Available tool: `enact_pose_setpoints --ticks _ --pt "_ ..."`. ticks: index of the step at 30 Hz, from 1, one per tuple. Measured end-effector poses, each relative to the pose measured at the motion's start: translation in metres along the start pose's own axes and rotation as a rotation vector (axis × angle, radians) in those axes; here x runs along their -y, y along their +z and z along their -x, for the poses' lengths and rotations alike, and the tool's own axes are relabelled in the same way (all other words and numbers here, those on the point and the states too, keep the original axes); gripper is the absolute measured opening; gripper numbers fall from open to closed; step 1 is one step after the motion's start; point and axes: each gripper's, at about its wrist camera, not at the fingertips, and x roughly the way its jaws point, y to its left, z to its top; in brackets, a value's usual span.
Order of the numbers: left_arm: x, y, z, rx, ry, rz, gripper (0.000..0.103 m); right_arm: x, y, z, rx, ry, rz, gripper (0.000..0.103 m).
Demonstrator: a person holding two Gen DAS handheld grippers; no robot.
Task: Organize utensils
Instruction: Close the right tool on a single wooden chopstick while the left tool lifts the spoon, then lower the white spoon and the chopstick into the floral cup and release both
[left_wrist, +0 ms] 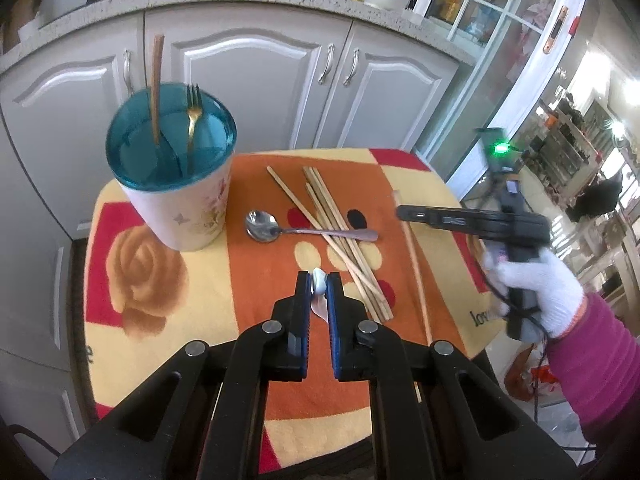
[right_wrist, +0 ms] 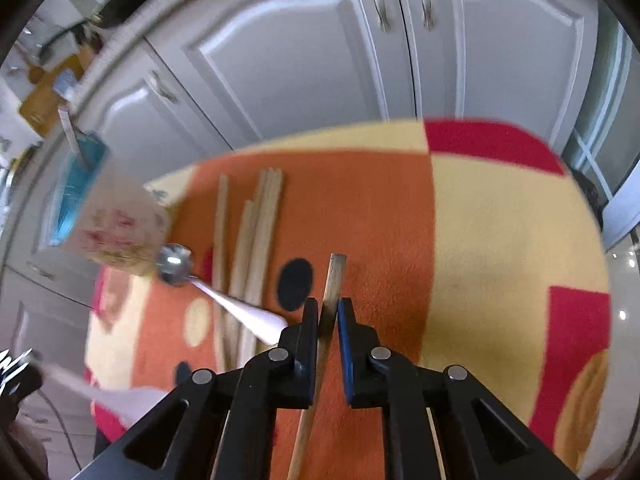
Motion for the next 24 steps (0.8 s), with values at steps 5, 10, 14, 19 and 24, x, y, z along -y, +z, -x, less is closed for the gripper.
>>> enact_pose_setpoints --ticks 5,10,14,19,24 --pt "-0.004 0.012 0.021 0.032 -0.010 0.003 0.006 -0.006 -0.003 0.054 0.087 0.073 0.024 0.009" --pt "-0.013 0.029 0.049 0.069 -0.018 0.020 0.006 -0.019 -0.001 0.106 0.180 0.150 0.052 0.008" --pt "-0.025 0.045 0.077 0.122 -0.004 0.035 0.006 -0.040 0.009 0.135 0.243 0.174 0.097 0.008" --pt "-0.045 0.064 0.105 0.180 0.029 0.073 0.006 -0.065 0.028 0.164 0.301 0.218 0.147 0.007" --pt "-0.062 0.084 0.128 0.238 0.098 0.073 0.006 -0.092 0.052 0.184 0.346 0.267 0.185 0.007"
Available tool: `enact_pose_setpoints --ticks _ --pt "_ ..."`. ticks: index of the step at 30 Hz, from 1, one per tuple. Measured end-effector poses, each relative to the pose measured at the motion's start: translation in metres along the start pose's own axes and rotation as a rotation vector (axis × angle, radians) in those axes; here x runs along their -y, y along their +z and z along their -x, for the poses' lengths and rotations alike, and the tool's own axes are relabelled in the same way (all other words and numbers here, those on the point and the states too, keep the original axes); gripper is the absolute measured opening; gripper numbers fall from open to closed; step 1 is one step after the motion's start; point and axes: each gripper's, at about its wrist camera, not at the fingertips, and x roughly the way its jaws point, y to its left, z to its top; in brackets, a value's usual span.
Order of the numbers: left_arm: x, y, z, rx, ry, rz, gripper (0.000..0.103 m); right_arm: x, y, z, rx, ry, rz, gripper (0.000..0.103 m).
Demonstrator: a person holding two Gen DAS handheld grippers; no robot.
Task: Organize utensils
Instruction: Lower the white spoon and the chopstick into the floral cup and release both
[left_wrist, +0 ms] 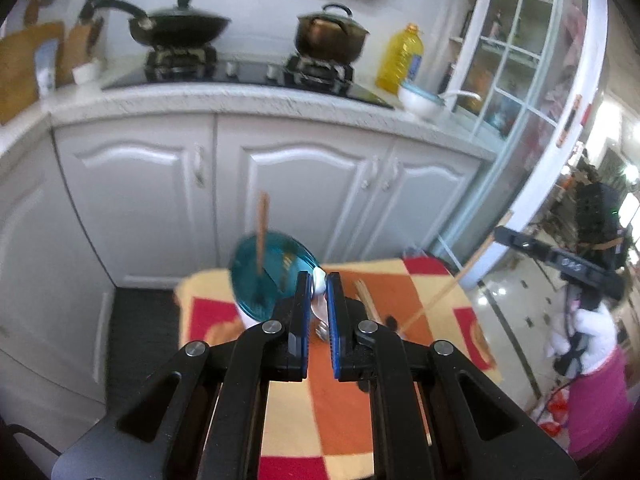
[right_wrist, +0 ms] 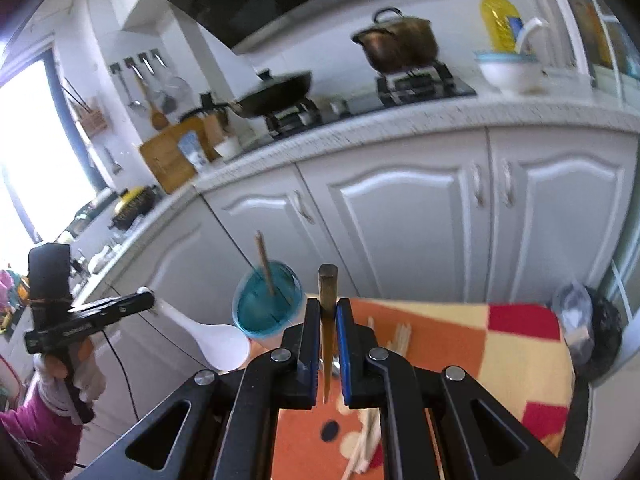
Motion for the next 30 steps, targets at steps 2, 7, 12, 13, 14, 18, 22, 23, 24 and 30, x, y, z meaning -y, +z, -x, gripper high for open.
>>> enact_pose_setpoints --ticks 2,7,12,13,14,18,22,23,24,30 --pt "-0.007 0.009 0.001 0.014 0.022 0.002 0.006 -0.011 0.013 0.001 0.021 0.006 0.021 0.007" --pt "-0.019 0.026 -0.006 0.022 0.090 -0.016 0.006 -0.041 0.050 -0.003 0.055 0.023 0.084 0.007" --pt "-0.029 0.033 -0.026 0.000 0.153 -0.030 0.006 -0.064 0.085 -0.016 0.088 0.032 0.120 0.007" --pt "-0.030 0.033 -0.031 -0.005 0.166 -0.032 0.006 -0.067 0.089 -0.019 0.091 0.035 0.122 0.007" --pt "-0.031 0.033 -0.037 -0.012 0.181 -0.038 0.006 -0.070 0.094 -0.023 0.094 0.033 0.127 0.007" --pt "-0.032 0.028 -0.058 -0.040 0.215 -0.058 0.006 -0.081 0.105 -0.049 0.088 0.018 0.152 0.007" --pt "-0.033 0.023 -0.080 -0.068 0.239 -0.076 0.006 -0.081 0.108 -0.079 0.069 0.015 0.154 0.007" --pt "-0.033 0.022 -0.085 -0.075 0.248 -0.083 0.006 -0.080 0.108 -0.086 0.060 0.019 0.149 0.007" --pt "-0.033 0.021 -0.089 -0.079 0.255 -0.088 0.006 -0.078 0.107 -0.092 0.053 0.021 0.146 0.007" --pt "-0.031 0.018 -0.110 -0.104 0.268 -0.104 0.006 -0.074 0.097 -0.130 -0.003 0.012 0.160 0.007"
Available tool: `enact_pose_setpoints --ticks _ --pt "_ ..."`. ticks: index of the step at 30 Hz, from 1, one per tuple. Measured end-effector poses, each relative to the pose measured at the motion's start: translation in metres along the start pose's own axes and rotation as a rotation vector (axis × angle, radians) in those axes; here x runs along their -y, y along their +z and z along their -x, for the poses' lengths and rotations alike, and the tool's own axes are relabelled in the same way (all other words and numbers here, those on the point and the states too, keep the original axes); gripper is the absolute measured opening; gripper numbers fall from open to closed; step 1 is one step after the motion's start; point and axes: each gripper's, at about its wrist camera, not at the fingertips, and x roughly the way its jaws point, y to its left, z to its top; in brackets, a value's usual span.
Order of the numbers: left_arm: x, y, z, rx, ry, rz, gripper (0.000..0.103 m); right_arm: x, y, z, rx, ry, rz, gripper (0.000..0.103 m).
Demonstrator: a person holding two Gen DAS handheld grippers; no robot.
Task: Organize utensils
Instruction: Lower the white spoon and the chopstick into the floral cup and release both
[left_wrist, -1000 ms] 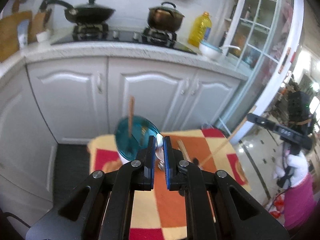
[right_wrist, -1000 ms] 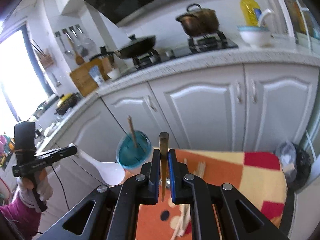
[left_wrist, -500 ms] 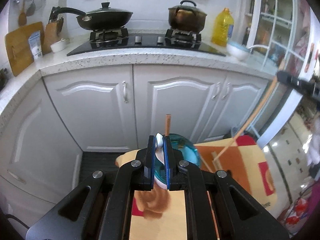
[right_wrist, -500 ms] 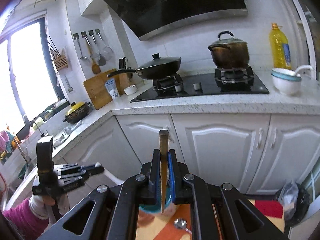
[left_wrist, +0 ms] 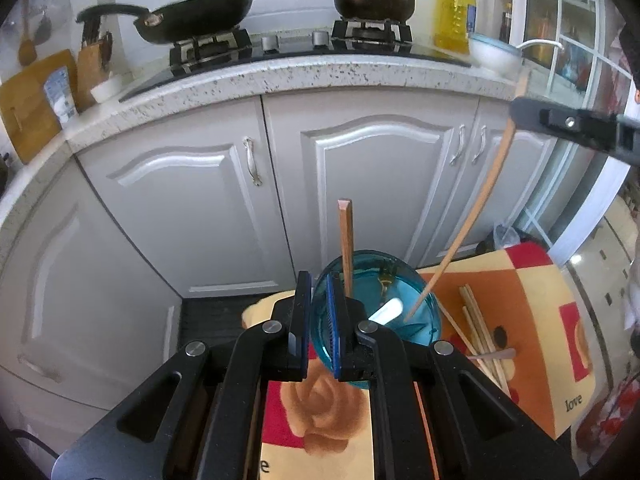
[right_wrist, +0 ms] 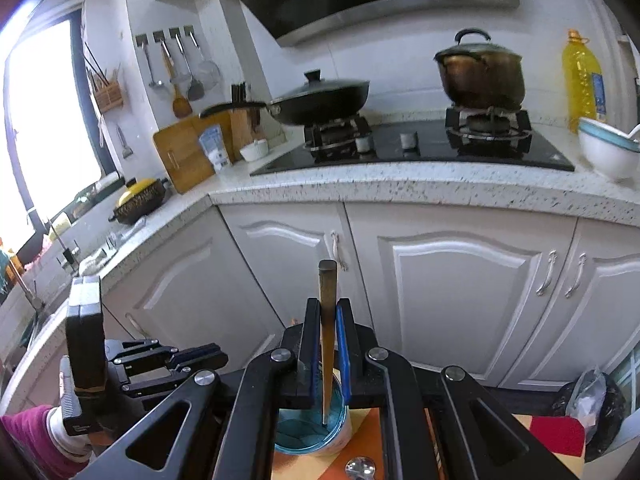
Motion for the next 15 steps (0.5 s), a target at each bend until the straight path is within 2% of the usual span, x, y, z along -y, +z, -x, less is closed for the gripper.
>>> enact_pose_setpoints --ticks 12,13,15 --pt "-0.013 -0.015 -0.017 -0.063 -0.043 0.120 0.008 0.008 -0.044 -0.073 -0.160 0.016 -0.009 0.007" --pt "-0.014 -0.016 -0.017 -0.067 -0.041 0.124 0.009 0.009 -0.047 -0.078 -0.173 0.021 -0.015 0.007" --pt "-0.016 -0.020 -0.017 -0.072 -0.034 0.136 0.024 0.015 -0.051 -0.082 -0.178 0.033 -0.049 0.007"
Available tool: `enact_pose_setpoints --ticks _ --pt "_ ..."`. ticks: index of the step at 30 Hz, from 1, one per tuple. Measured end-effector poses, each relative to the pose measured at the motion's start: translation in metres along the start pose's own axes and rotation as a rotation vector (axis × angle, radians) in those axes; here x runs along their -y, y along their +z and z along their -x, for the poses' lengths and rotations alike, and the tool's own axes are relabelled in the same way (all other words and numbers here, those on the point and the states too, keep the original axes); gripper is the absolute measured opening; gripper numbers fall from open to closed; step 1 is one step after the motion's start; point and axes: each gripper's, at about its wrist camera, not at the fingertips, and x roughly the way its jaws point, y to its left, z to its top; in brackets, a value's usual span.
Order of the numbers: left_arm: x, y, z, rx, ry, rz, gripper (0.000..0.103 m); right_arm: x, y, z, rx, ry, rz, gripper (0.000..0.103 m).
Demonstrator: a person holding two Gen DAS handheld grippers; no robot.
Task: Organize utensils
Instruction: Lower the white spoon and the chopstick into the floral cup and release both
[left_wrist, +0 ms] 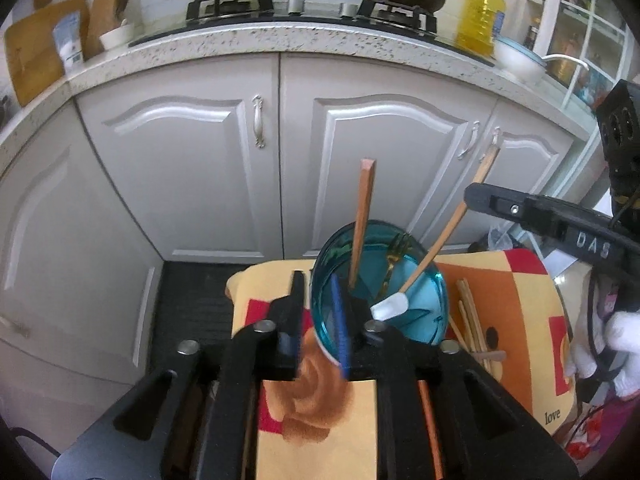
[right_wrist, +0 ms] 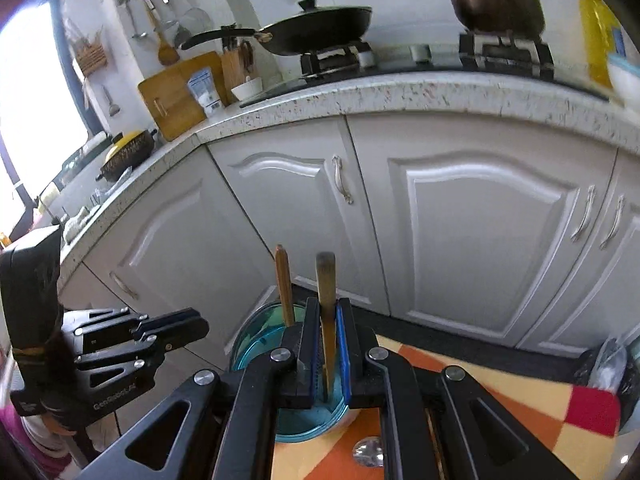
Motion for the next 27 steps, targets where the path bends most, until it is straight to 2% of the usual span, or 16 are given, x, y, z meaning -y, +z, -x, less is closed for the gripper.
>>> enact_pose_setpoints --ticks 2,5,7,8,17,27 --pt "-0.001 -0.004 0.001 0.002 0.000 0.008 0.031 0.007 -0.001 -0.002 -0.012 0.017 -0.046 0.007" --pt "0.000 -0.008 0.002 0.003 0.005 0.011 0.032 0.011 -0.006 0.001 -0.022 0.017 -0.067 0.012" --pt "-0.001 -0.010 0.003 0.003 0.008 0.012 0.033 0.010 -0.011 0.006 -0.027 0.016 -0.059 0.029" --pt "-0.001 -0.011 0.004 0.004 0.007 0.014 0.034 0.009 -0.013 0.009 -0.026 0.020 -0.060 0.043" --pt "0.007 -0.024 0.032 0.056 0.026 -0.002 0.039 -0.003 -0.038 0.044 -0.011 0.021 -0.046 0.043" --pt "0.039 -0.045 0.061 0.116 -0.004 -0.039 0.044 -0.008 -0.083 0.108 0.066 -0.122 -0.015 0.044"
